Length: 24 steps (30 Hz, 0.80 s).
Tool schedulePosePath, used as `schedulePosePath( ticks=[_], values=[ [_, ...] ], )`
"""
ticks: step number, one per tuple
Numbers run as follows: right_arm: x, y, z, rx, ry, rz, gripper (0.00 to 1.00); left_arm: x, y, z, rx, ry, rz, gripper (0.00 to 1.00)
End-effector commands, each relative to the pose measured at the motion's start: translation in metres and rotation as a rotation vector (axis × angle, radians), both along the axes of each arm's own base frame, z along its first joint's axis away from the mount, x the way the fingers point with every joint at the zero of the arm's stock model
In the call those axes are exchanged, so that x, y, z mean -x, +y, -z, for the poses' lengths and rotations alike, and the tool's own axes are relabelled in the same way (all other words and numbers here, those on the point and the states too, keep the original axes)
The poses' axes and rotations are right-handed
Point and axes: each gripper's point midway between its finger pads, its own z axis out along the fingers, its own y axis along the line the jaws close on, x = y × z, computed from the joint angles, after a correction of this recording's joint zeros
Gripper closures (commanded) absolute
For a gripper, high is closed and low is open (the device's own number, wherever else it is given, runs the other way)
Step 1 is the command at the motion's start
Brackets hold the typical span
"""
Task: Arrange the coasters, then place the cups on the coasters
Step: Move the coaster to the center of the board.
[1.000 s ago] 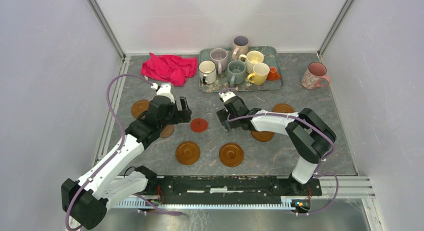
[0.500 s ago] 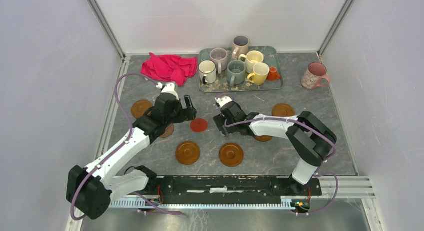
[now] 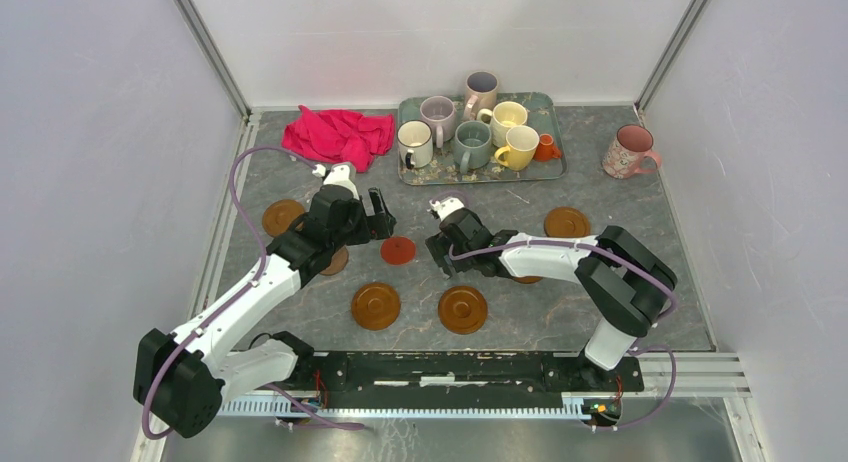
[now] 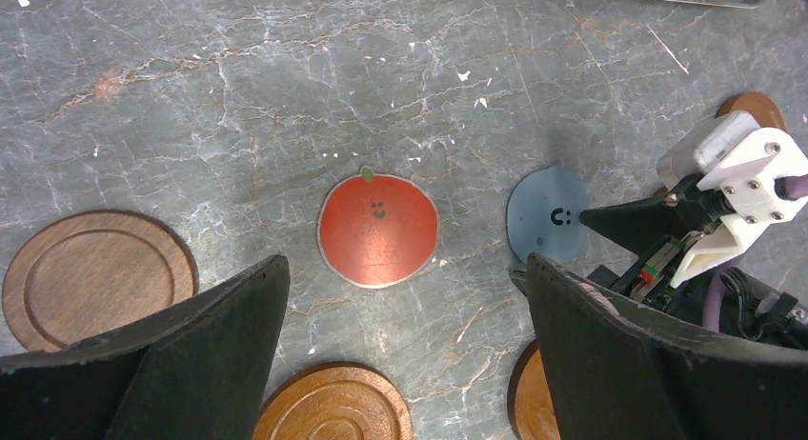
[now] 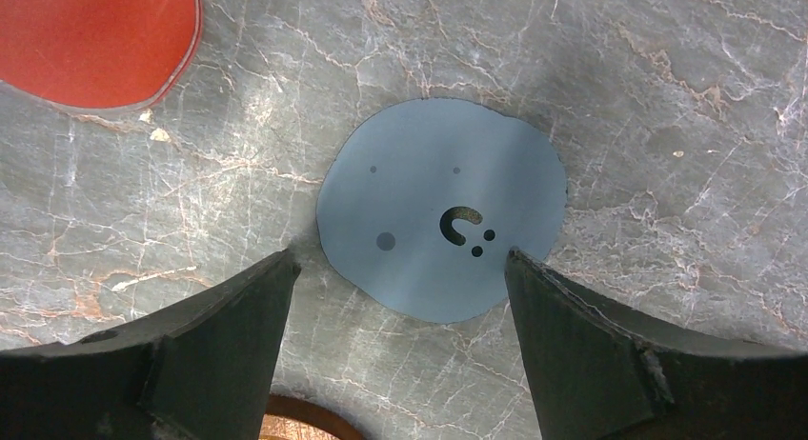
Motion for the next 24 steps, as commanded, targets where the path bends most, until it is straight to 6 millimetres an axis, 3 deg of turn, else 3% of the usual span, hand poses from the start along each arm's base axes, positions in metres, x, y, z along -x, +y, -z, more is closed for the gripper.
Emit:
schedulePosePath(
  ticks=[1,18,24],
  values=[
    [0.032,-0.026,0.024,0.096,0.121,0.015,0.11,-0.005,-0.006,-0.015,0.048,-0.042,-0.002,0.00],
    [0.016,-0.033,0.018,0.146,0.081,0.058,0.06,-0.004,-0.004,-0.019,0.025,-0.053,0.011,0.00],
    [0.014,-0.021,0.010,0.100,0.079,0.030,0.04,-0.004,-0.003,-0.018,0.018,-0.054,0.009,0.00]
  ],
)
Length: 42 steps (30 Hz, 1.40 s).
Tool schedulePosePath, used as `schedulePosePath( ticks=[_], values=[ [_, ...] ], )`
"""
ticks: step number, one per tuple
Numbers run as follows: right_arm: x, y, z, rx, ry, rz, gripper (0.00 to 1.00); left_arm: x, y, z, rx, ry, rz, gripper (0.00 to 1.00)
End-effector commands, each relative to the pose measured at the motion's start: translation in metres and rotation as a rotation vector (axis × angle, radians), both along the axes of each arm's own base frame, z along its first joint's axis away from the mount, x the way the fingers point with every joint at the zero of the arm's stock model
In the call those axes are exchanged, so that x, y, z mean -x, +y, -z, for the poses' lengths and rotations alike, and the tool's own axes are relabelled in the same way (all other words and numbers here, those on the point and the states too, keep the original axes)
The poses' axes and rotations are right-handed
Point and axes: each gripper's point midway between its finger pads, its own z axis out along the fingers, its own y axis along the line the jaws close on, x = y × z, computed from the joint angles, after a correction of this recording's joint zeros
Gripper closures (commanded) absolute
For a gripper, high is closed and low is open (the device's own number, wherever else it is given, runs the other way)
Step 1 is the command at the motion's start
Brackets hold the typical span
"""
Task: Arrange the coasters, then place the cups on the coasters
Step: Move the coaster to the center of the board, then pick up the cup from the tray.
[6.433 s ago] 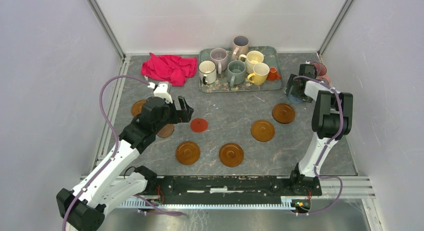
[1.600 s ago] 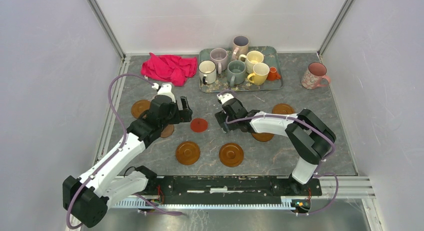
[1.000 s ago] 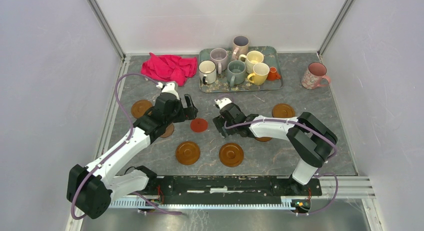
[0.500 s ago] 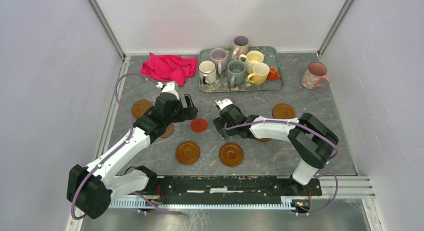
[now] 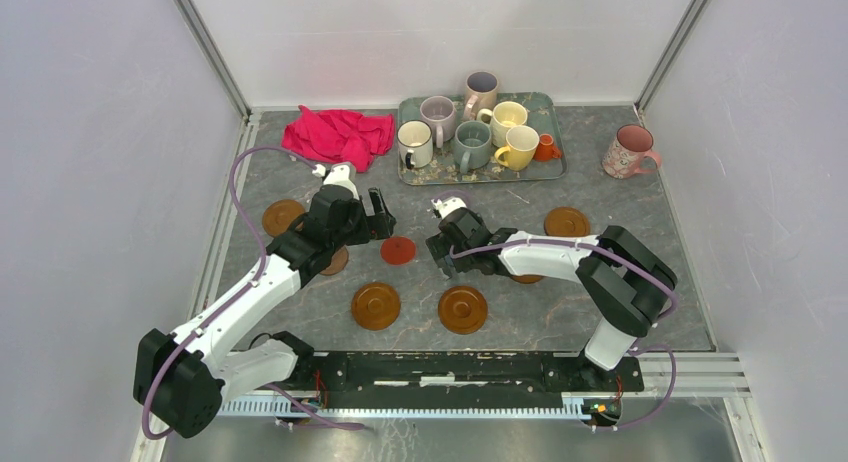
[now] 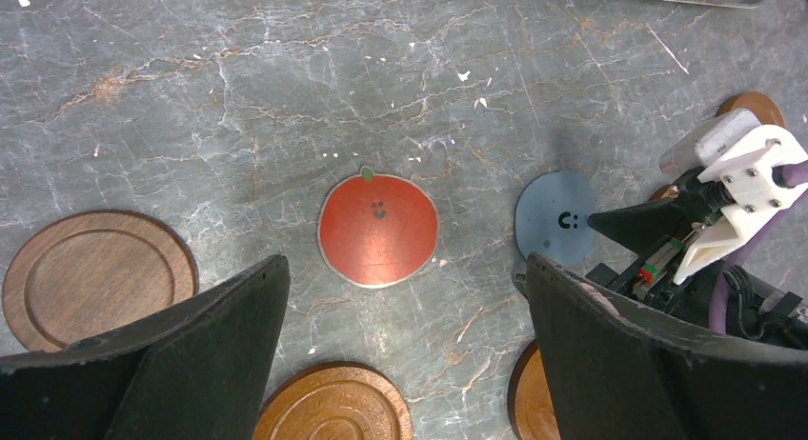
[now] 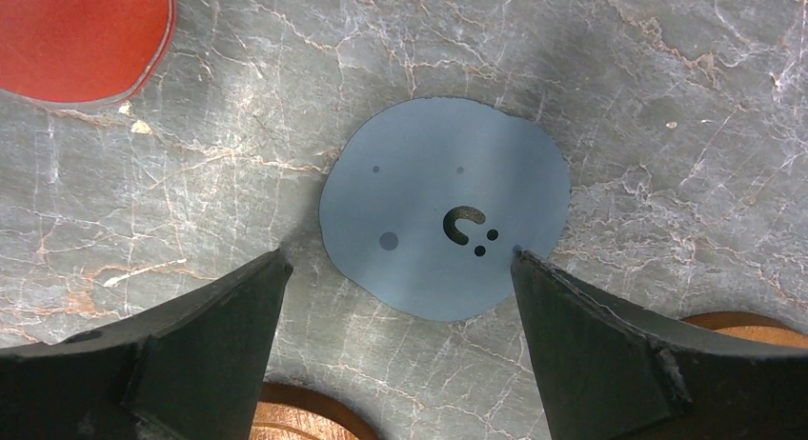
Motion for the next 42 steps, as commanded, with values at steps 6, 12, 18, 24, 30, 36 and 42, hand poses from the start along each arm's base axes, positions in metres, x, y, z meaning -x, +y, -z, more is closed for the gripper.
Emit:
schedulePosePath(
  ticks=[6,12,18,24,30,36,42],
  values=[
    [0.001,0.003,-0.016,0.004,0.019,-0.034,0.02,-0.006,-0.004,-0.019,0.022,-0.056,0.008,0.00],
    [-0.008,0.017,-0.039,-0.044,-0.018,-0.052,0.02,-0.006,-0.003,-0.021,0.020,-0.061,0.006,0.00],
    [-0.013,0.018,-0.055,-0.059,-0.048,-0.044,0.02,-0.004,-0.001,-0.021,0.015,-0.060,0.003,0.00],
    [-0.013,0.003,-0.065,-0.049,-0.074,-0.002,0.02,-0.003,0.000,-0.025,0.018,-0.066,0.001,0.00],
    [-0.013,-0.018,-0.073,-0.083,-0.101,0.058,0.02,-0.003,-0.001,-0.028,0.024,-0.070,0.008,0.00],
    [-0.023,-0.049,-0.099,-0.110,-0.197,0.179,0.02,-0.004,-0.004,-0.033,0.026,-0.079,0.025,0.00],
    [-0.030,-0.084,-0.117,-0.143,-0.275,0.318,0.02,-0.005,-0.005,-0.040,0.004,-0.094,0.052,0.00]
  ],
)
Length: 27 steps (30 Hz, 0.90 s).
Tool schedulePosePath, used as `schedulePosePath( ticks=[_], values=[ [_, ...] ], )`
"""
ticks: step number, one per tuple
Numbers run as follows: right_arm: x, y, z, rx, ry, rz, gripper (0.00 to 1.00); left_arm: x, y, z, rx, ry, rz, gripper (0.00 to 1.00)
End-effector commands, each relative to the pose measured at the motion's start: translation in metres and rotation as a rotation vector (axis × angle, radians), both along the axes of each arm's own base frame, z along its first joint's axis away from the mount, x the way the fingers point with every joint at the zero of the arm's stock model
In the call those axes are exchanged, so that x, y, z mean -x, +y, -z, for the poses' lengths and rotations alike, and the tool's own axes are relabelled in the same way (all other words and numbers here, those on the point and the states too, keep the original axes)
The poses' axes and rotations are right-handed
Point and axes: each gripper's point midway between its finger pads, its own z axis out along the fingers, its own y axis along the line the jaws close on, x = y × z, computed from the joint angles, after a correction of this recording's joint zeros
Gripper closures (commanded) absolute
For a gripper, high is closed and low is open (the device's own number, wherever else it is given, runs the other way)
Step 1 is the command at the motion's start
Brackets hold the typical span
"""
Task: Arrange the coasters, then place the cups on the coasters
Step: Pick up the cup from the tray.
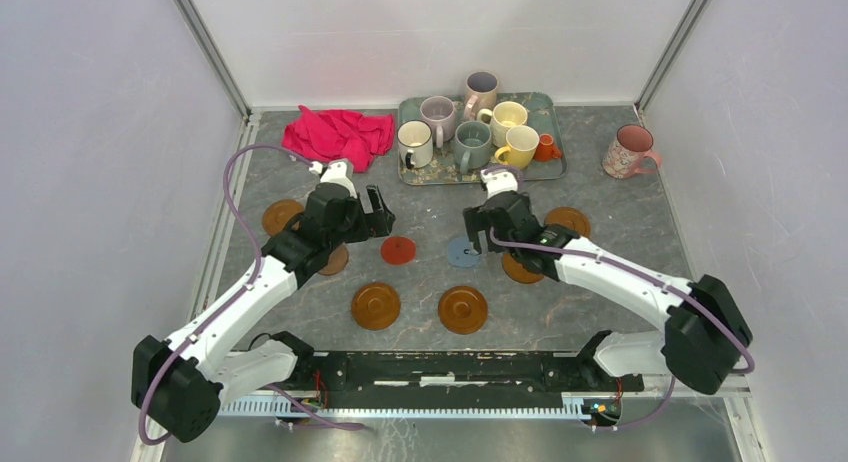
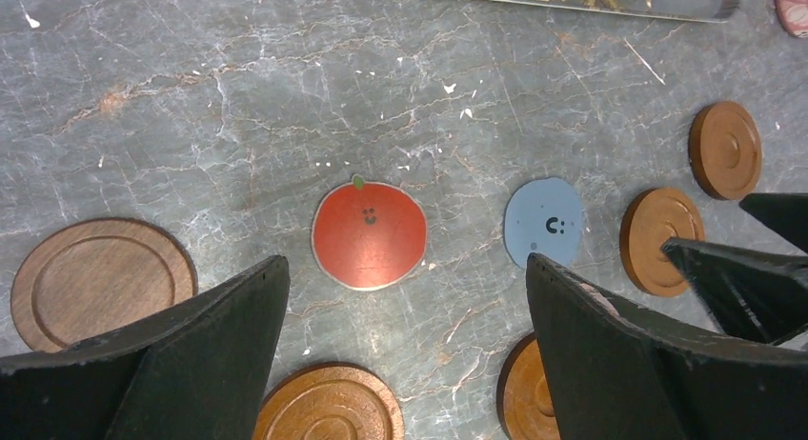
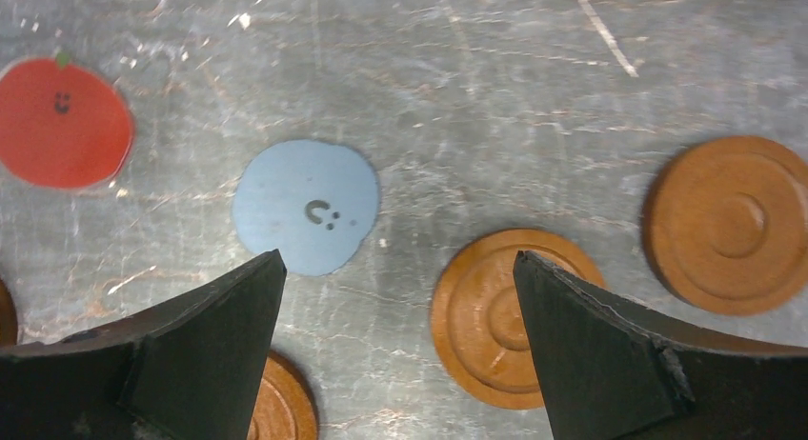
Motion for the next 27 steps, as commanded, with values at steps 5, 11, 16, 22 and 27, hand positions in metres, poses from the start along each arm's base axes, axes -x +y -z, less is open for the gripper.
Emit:
schedulePosePath(
  ticks=[5,11,16,22,27],
  values=[
    [-0.024,-0.044,-0.038,-0.094,-0.150,0.231,0.02,-0.005,-0.002,-0.033,-0.033,-0.098,0.067,0.00],
    [-0.047,-0.050,-0.051,-0.111,-0.196,0.270,0.02,-0.003,-0.001,-0.038,-0.058,-0.121,0.095,0.00],
    [-0.063,-0.035,-0.065,-0.132,-0.185,0.256,0.02,-0.016,-0.009,-0.051,-0.032,-0.155,0.092,0.00],
    [-0.063,-0.034,-0.078,-0.160,-0.205,0.256,0.02,-0.062,-0.034,-0.066,-0.015,-0.168,0.072,0.00],
    [-0.048,-0.046,-0.093,-0.148,-0.241,0.229,0.02,-0.108,-0.046,-0.034,-0.111,-0.120,0.046,0.00]
  ],
)
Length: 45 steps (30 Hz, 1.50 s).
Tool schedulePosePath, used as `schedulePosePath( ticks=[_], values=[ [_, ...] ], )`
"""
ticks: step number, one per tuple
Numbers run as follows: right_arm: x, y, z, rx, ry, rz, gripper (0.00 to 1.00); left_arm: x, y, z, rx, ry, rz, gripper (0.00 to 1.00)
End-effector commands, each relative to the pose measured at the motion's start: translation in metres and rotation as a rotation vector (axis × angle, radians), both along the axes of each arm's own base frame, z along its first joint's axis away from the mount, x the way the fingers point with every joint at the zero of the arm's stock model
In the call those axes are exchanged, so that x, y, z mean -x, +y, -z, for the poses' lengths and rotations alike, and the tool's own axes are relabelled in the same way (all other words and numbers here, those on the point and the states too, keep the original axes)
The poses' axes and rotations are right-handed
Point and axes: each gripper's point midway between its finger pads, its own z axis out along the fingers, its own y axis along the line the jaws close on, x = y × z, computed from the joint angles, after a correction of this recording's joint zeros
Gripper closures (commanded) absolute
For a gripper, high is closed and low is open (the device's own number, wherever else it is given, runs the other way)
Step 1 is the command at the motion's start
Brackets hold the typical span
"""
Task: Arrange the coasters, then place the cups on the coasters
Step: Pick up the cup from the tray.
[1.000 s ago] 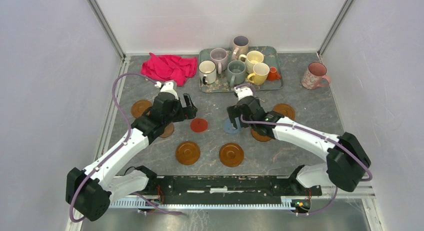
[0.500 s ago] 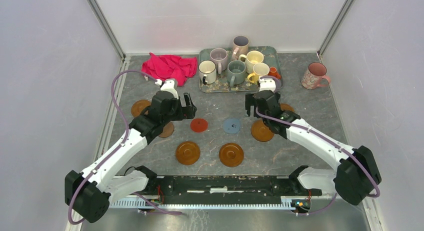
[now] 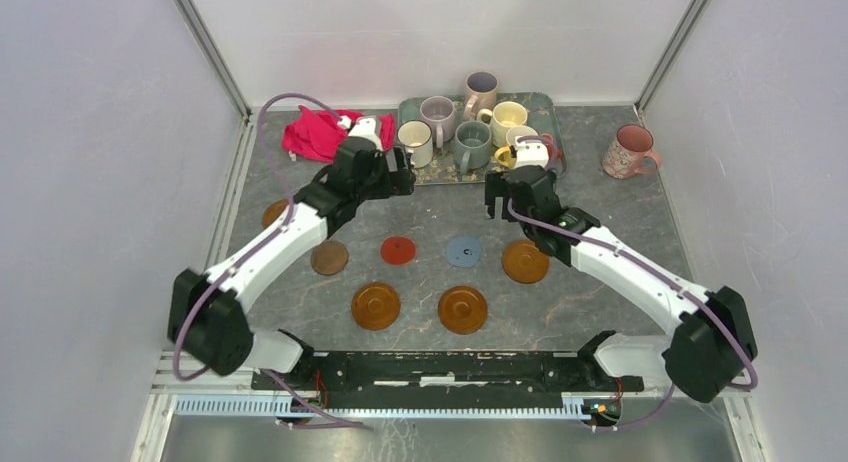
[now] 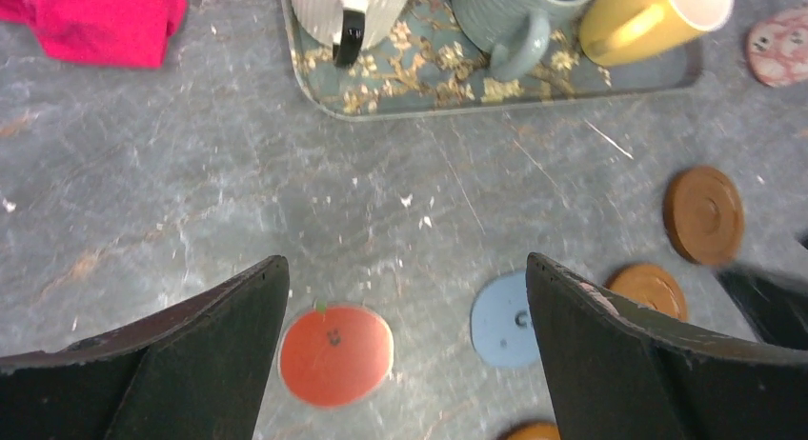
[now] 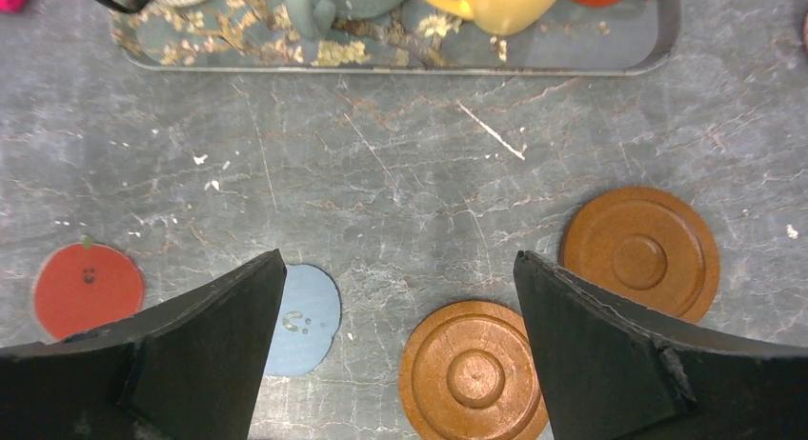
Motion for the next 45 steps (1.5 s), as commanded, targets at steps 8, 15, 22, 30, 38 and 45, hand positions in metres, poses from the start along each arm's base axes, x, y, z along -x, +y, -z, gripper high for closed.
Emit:
schedulePosePath(
  ticks=[8,15,22,30,38,45],
  values=[
    [0.031,-0.020,-0.068,-0.047,-0.174,-0.074,0.02,-0.106,-0.025,0.051,-0.212,-0.038,0.050,0.02],
    [0.044,-0.016,-0.080,-0.065,-0.187,-0.149,0.02,-0.151,-0.035,0.087,-0.276,-0.003,0.077,0.06],
    [0.052,-0.012,-0.085,-0.071,-0.186,-0.203,0.02,-0.175,-0.035,0.117,-0.339,0.048,0.060,0.15],
    [0.054,-0.016,-0.084,-0.052,-0.181,-0.203,0.02,-0.185,-0.033,0.138,-0.382,0.085,0.043,0.24],
    [0.056,-0.019,-0.082,-0.045,-0.176,-0.193,0.02,-0.184,-0.036,0.143,-0.369,0.099,0.047,0.42],
    [0.056,-0.025,-0.087,-0.029,-0.179,-0.167,0.02,-0.184,-0.040,0.141,-0.360,0.094,0.067,0.77]
  ],
)
